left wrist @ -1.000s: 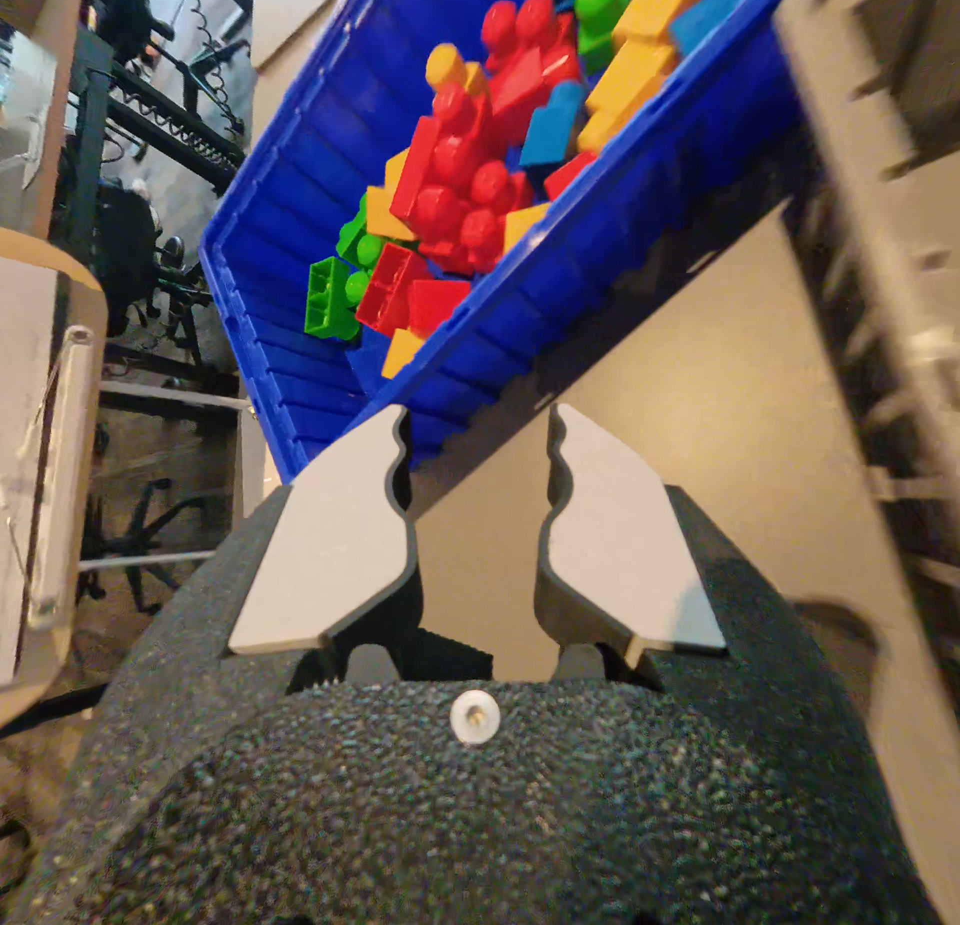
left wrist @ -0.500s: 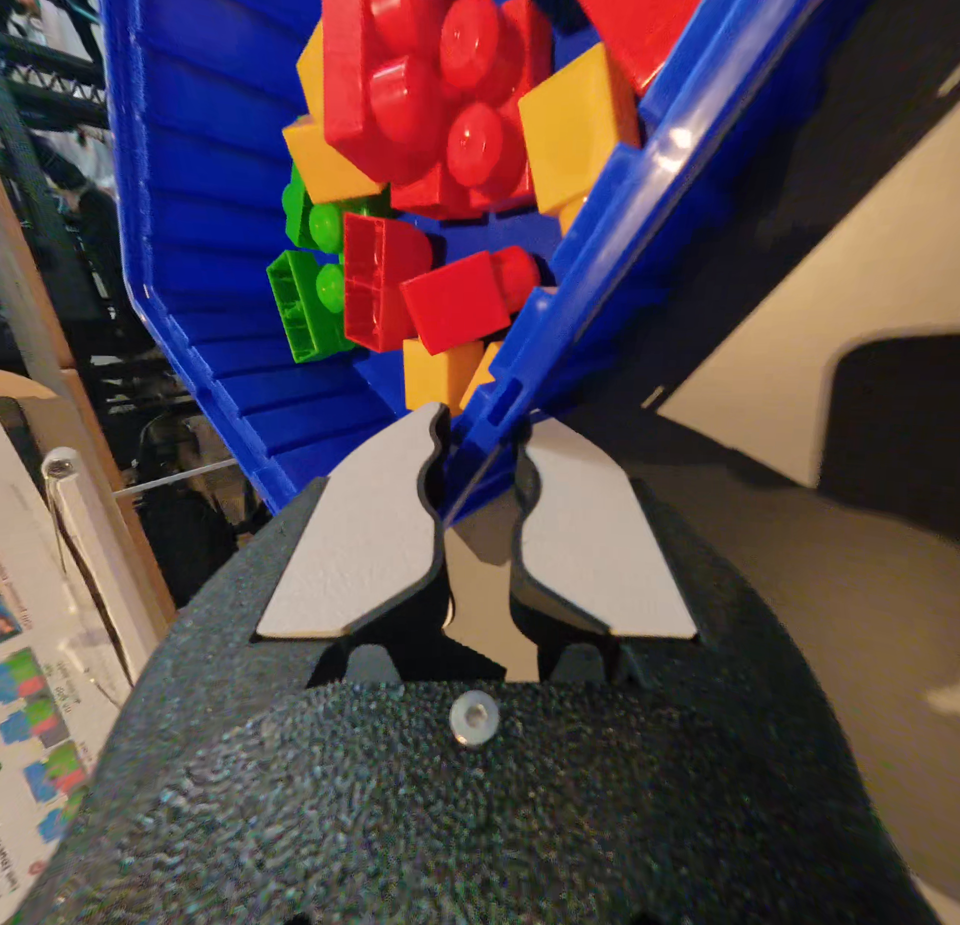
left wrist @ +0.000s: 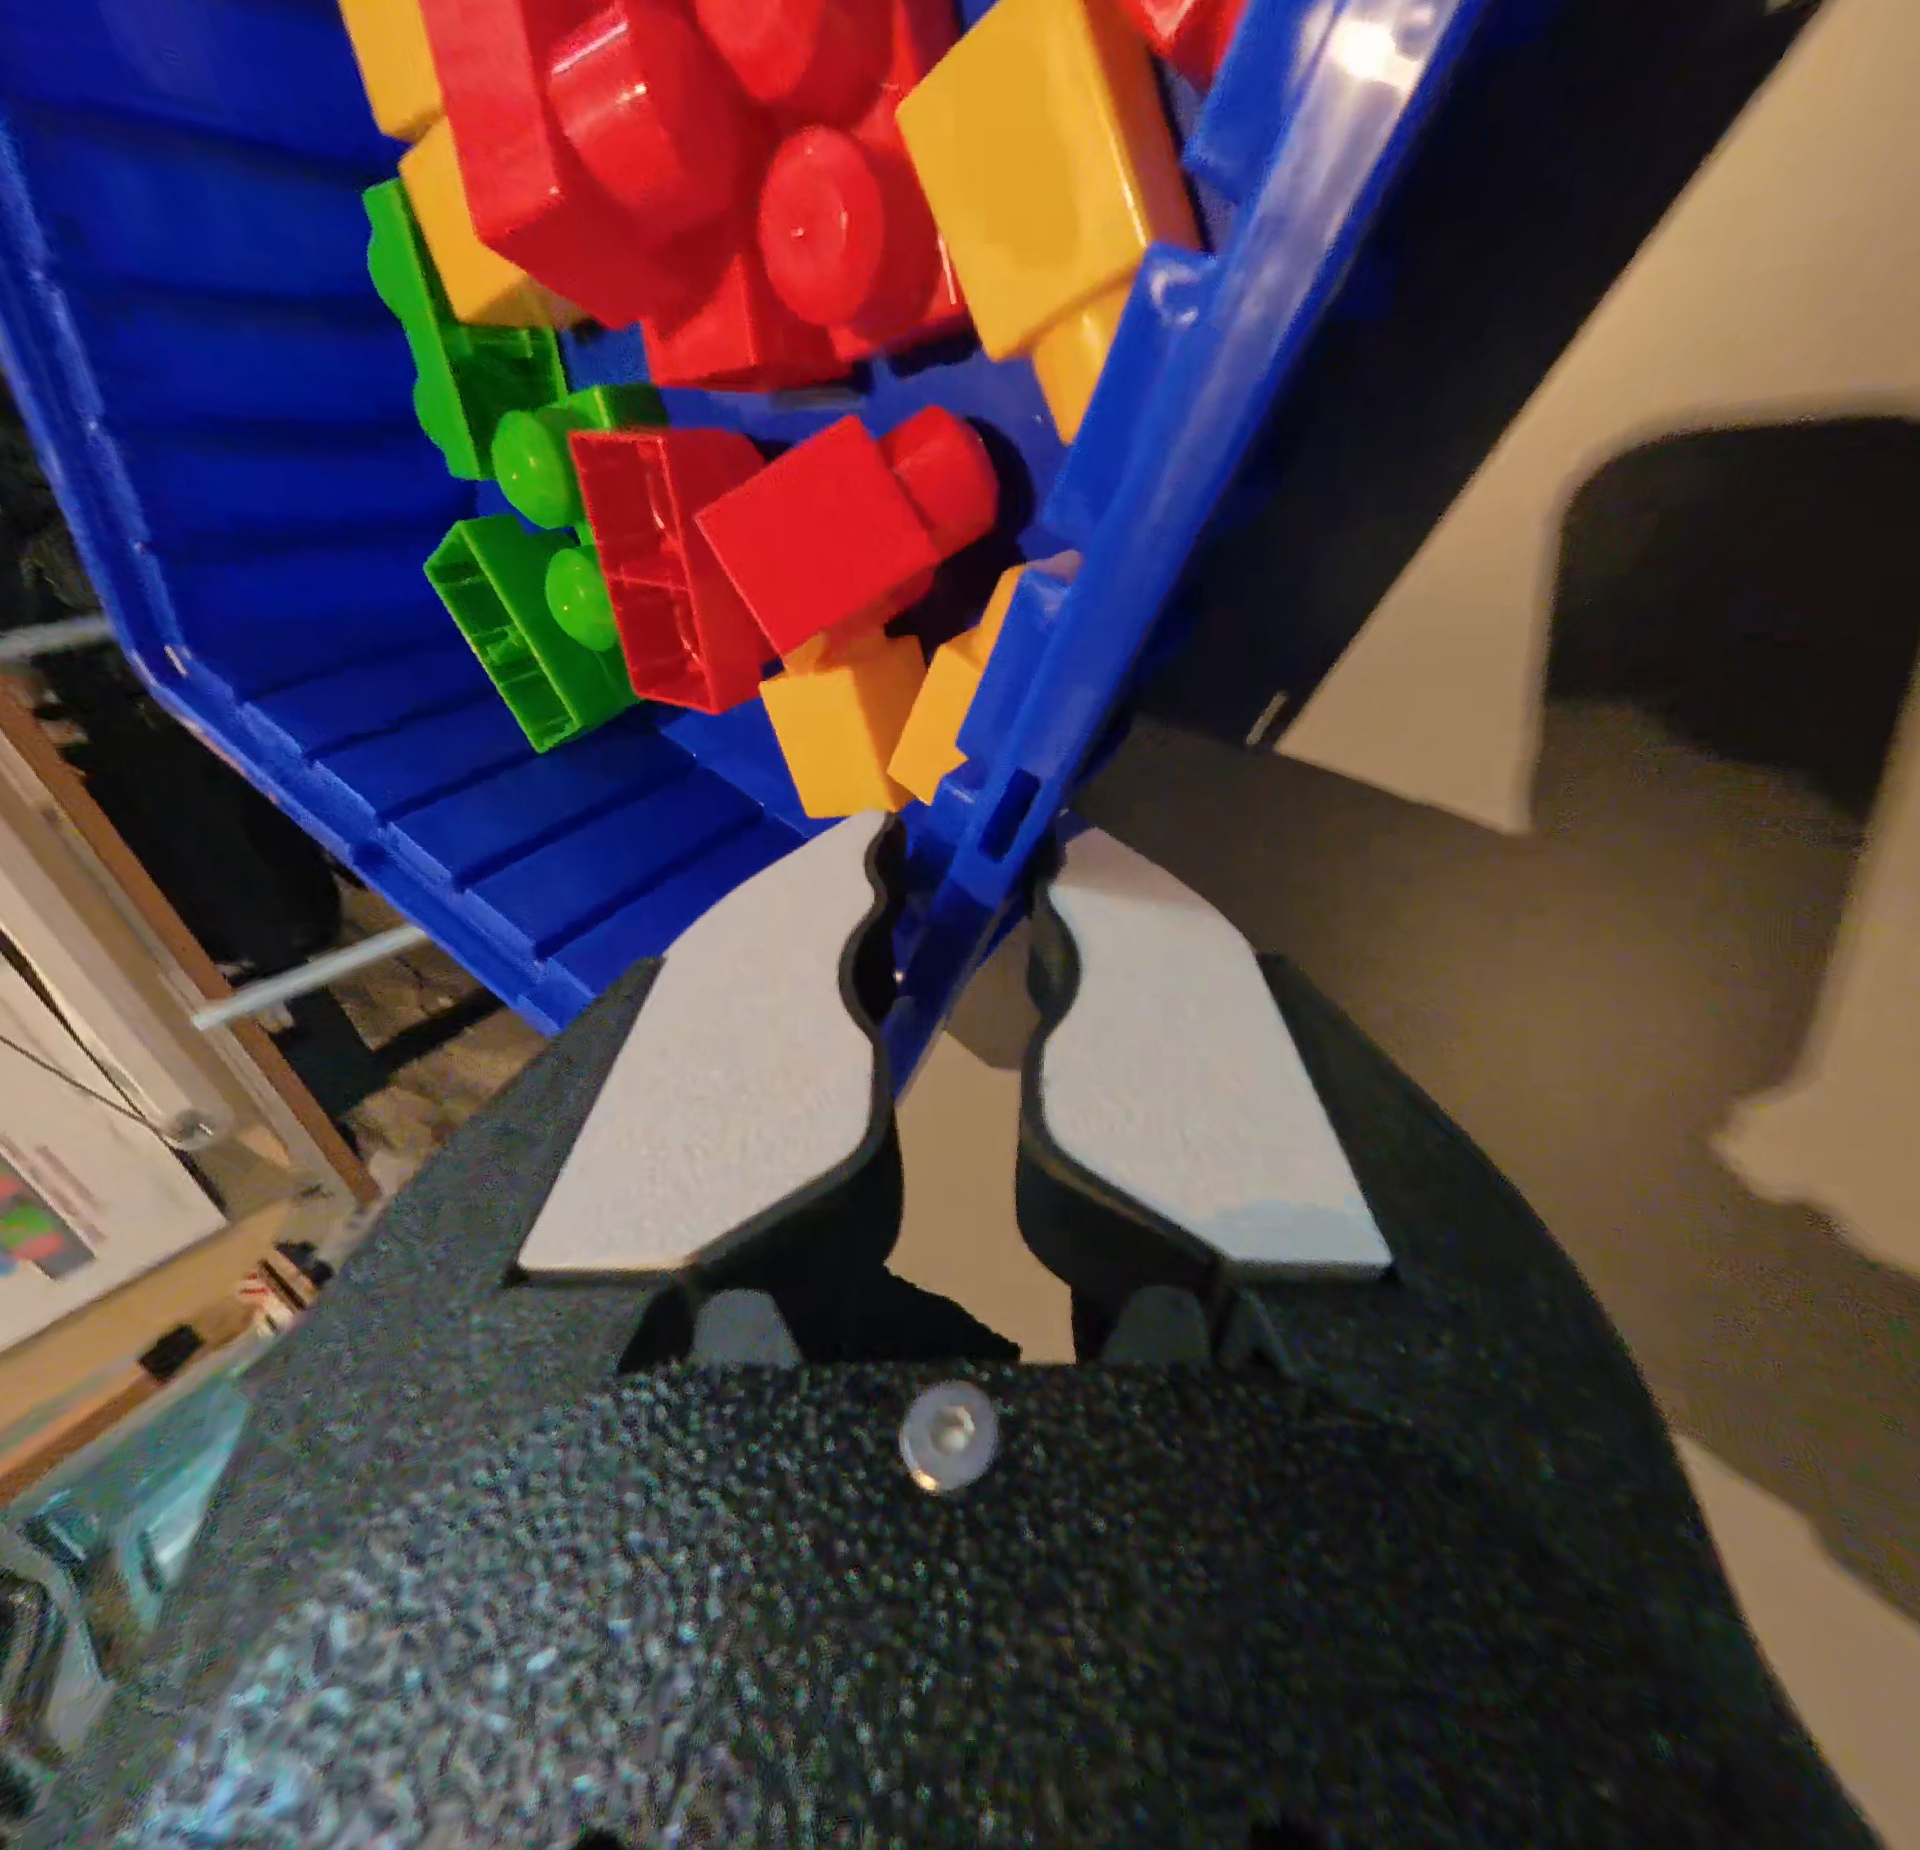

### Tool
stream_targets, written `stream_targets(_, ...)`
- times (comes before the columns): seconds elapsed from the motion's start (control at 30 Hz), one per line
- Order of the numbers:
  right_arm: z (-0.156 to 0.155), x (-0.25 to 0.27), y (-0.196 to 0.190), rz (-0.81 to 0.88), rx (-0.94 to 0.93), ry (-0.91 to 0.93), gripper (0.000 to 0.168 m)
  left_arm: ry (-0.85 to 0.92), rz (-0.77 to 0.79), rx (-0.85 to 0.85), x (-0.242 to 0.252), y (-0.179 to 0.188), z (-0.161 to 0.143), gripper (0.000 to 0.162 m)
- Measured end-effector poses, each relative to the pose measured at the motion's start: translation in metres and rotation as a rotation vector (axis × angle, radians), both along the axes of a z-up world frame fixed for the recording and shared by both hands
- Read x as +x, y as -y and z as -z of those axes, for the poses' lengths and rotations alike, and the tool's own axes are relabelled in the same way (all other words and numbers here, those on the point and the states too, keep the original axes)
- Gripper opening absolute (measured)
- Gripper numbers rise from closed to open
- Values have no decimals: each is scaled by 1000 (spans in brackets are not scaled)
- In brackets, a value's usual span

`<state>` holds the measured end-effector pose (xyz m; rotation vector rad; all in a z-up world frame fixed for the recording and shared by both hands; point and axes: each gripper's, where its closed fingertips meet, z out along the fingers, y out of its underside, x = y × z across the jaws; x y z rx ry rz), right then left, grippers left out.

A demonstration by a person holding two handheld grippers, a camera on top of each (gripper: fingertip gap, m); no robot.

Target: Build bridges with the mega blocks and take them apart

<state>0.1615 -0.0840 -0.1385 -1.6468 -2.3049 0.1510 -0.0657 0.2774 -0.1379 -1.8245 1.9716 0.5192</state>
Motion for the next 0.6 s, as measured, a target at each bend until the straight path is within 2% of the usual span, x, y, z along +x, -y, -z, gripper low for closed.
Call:
stream_targets(0.13,0,0,4,-21,-8,4,21,26,-56,-20,-20,17,1,21)
stream_targets(0.4,-1,7,9,-45,-28,22,22,-39,-134,-90,-55,60,2,19)
stream_targets(0.6,-1,20,12,-32,-39,41,22,-59,-271,-99,-103,80,2,19)
